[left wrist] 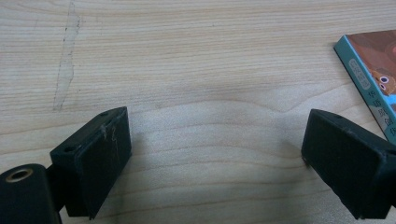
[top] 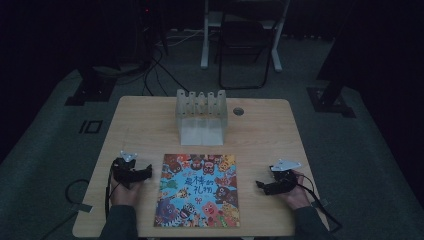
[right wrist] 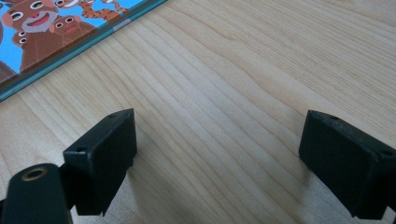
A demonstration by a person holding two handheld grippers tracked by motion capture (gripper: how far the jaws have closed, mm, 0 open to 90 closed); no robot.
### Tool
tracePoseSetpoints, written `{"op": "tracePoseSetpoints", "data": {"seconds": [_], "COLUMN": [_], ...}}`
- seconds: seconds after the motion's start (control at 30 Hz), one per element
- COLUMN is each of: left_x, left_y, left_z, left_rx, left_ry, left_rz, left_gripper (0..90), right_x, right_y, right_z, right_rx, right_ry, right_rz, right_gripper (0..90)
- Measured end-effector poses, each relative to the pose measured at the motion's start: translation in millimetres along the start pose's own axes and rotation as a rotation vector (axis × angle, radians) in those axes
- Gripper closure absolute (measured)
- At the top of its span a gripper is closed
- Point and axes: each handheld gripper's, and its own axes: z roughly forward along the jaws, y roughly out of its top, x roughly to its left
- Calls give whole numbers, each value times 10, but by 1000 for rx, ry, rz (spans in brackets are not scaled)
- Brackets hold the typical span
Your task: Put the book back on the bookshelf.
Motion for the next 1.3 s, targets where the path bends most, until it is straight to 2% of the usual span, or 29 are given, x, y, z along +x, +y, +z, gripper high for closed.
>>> {"op": "tracePoseSetpoints", "data": {"seconds": [0.43,0.53,0.73,1.3], "left_x": [0,0,0,0], "left_y": [1,1,2,2], "left_z": [-1,0,1,1], "left_rx": [1,0,0,0], "left_ry": [0,0,0,0], "left_rz": [0,0,0,1], "left_gripper": [82,82,82,83], "right_x": [18,33,77,270], "right_y": [1,20,119,440], "right_z": [-9,-37,-134,-257], "right_rx": [-1,-19,-64,-112], "right_ry": [-16,-26,-53,-62], "right_rz": [5,-1,-6,-79], "right_gripper": [112,126,132,131]}}
